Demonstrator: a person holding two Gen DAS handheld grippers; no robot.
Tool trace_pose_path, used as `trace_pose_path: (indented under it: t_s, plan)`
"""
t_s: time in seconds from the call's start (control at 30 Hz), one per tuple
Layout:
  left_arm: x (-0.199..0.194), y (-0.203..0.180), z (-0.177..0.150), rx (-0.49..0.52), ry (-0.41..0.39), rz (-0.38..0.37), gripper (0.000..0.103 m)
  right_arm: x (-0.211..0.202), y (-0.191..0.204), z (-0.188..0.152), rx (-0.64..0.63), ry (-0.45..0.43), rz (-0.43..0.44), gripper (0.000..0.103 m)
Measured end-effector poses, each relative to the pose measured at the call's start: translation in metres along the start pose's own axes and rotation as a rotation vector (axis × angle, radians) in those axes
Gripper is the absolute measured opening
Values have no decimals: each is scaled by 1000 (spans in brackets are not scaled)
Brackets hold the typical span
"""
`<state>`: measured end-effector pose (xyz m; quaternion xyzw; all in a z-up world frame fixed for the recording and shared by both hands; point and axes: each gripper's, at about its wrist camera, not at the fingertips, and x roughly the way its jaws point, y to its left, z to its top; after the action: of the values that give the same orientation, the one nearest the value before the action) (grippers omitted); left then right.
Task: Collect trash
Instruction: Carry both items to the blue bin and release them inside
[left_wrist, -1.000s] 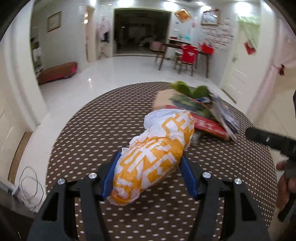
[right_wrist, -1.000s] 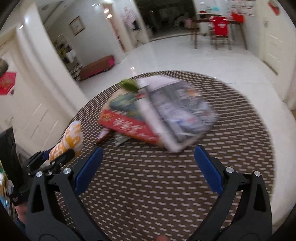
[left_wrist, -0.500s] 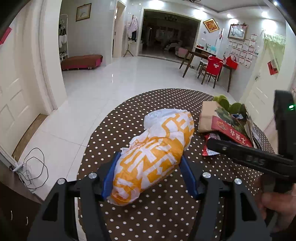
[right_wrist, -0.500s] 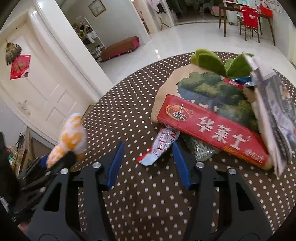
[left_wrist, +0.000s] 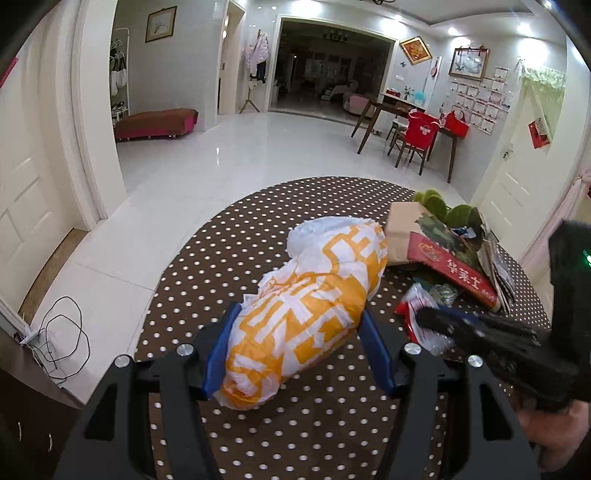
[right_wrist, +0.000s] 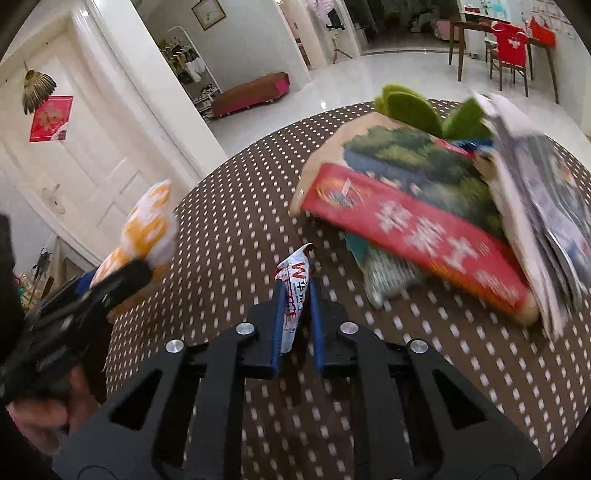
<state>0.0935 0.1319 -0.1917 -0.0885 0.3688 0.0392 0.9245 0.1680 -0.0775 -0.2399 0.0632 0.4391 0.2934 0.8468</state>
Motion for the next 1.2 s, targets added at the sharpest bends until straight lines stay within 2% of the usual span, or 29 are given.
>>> trace_pose_path:
  t_s: [0.3,0.5,0.7,0.8,0.93,1.07,1.2]
  plan:
    - [-1,-48,5,77,-2,-51,62,-61,-35,-24,69,-78,-1,12]
    - [0,-101,11,161,-5,-129,62,-122,-83,-35,168,-184,-59,12]
    - [2,-172,19,253,-4,-236,62,-188,-139,-38,235,-294,-130,12]
    - [2,-213,25,309,-7,-294,62,-221,-165,-42,277,-351,-184,12]
    - [5,-271,31,370,5,-375,62,-263,-219,-60,368,-412,-272,12]
    - [18,-330,26,420,77,-484,62,-289,-270,-83,458,-433,-350,12]
    - [35,-384,11,473,129,-527,62,-301,-310,-107,539,-430,-398,12]
